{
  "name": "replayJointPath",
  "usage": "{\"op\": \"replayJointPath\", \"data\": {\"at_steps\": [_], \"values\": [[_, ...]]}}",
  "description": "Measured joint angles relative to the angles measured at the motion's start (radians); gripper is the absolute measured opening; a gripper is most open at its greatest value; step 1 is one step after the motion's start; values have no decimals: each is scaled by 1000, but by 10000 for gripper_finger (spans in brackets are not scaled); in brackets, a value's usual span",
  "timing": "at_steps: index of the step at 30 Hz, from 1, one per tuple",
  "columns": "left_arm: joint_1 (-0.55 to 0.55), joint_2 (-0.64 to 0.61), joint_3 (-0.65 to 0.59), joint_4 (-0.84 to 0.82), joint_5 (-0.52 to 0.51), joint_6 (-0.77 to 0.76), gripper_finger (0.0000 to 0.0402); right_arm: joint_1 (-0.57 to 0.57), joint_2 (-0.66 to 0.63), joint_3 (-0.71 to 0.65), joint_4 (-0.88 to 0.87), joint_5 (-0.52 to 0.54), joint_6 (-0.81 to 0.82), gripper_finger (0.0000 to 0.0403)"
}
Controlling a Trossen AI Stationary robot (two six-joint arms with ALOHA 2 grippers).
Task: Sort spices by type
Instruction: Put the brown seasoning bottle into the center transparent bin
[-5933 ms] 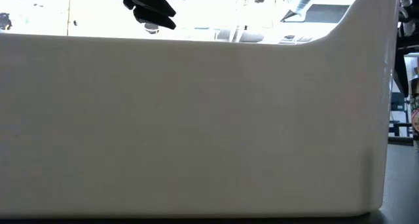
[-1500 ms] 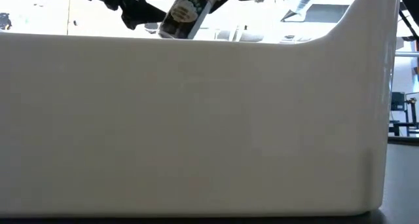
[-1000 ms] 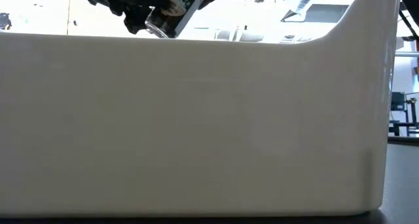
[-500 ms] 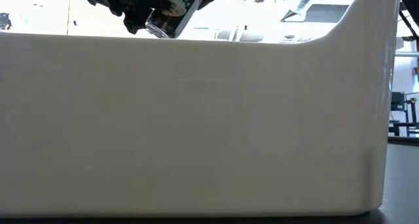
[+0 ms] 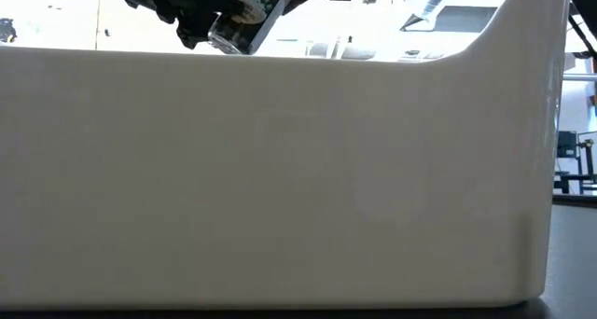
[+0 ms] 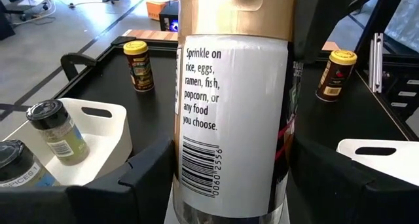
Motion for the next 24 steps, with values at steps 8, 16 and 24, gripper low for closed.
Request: {"op": "replayJointPath", "data": {"at_steps": [8,16,24], "values": [[0,1,0,-1,-8,3,262,-6,0,1,-2,-1,3,344],[0,1,-1,-3,-8,20,262,-8,-6,1,-32,-1,-27,394],[2,-17,-1,75,-9,26,262,-14,-81,1,-162,58,-32,386]]}}
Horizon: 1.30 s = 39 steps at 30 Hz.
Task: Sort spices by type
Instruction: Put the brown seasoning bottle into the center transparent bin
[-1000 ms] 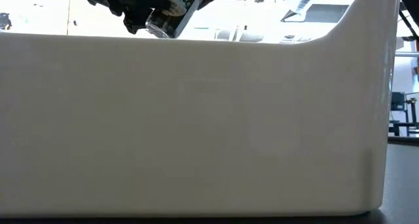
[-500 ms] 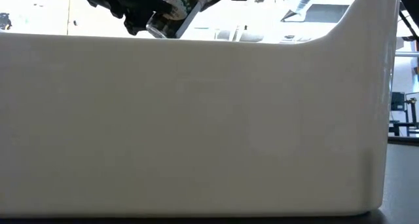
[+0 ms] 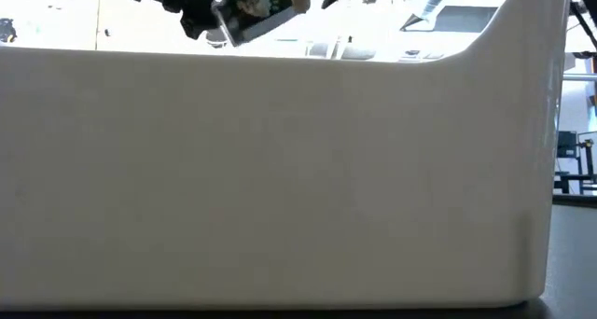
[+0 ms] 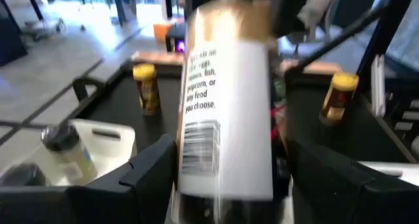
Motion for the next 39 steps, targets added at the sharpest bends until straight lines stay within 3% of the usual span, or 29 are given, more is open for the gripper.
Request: {"op": "replayJointPath", "data": {"at_steps": [6,20,39], "values": [[25,-33,0,28,12,0,261,66,-64,0,-161,207,51,386],[56,-40,0,35,43,-2,206,147,-71,0,-203,227,63,385],[56,-40,1,35,41,18,204,154,-68,0,-220,236,15,385]]}}
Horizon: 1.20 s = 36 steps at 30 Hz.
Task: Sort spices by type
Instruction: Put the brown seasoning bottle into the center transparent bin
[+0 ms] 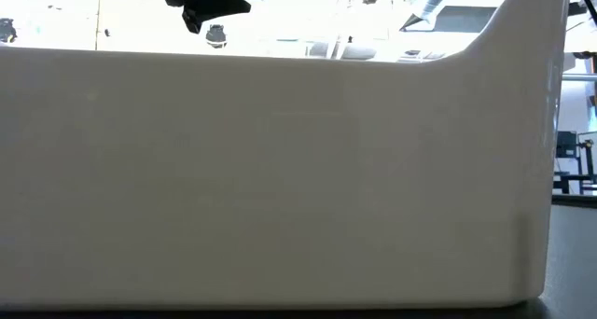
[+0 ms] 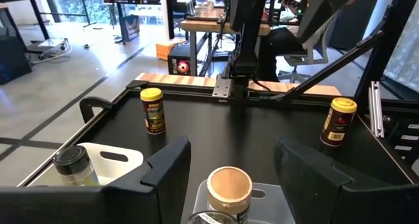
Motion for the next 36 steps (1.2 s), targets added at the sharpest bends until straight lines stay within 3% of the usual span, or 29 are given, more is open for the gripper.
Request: {"op": "replayJointPath", "data": {"at_steps": [13,21,30,36], "values": [[-2,-20,0,-39,-1,44,204,-61,4,-1,83,0,-112,385],[-3,-199,-25,-204,0,36,204,-113,59,-2,196,-30,-492,385],[-3,-422,-162,-273,1,-57,204,-143,248,-3,268,-189,-617,385],[-3,-487,-232,-288,2,-107,204,-148,335,-3,266,-241,-702,385]]}}
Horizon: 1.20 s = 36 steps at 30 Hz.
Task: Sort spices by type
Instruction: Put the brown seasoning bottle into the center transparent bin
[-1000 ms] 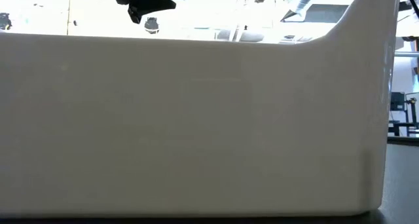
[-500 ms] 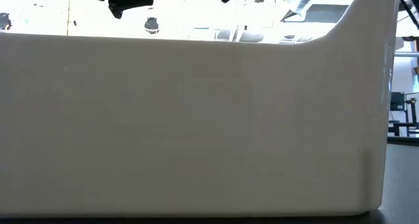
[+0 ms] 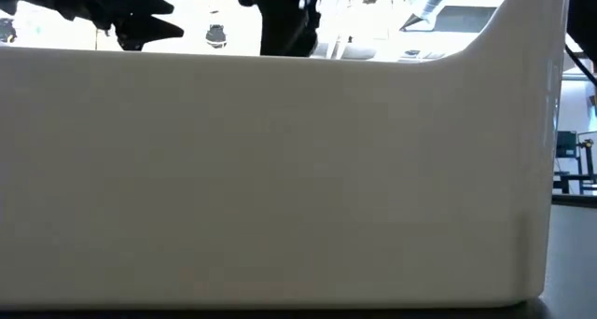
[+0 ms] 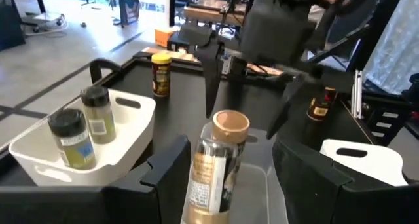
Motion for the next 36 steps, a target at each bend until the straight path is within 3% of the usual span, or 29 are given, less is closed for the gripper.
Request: {"op": "replayJointPath", "data": {"at_steps": [12,17,36], "values": [[0,-9,-23,-23,-4,-7,204,-72,45,0,0,-35,-44,385],[0,-9,-23,-25,-28,5,204,-106,43,-23,16,-158,-47,385],[20,-9,-23,-28,-39,11,204,-106,44,-120,65,-174,-71,385]]}}
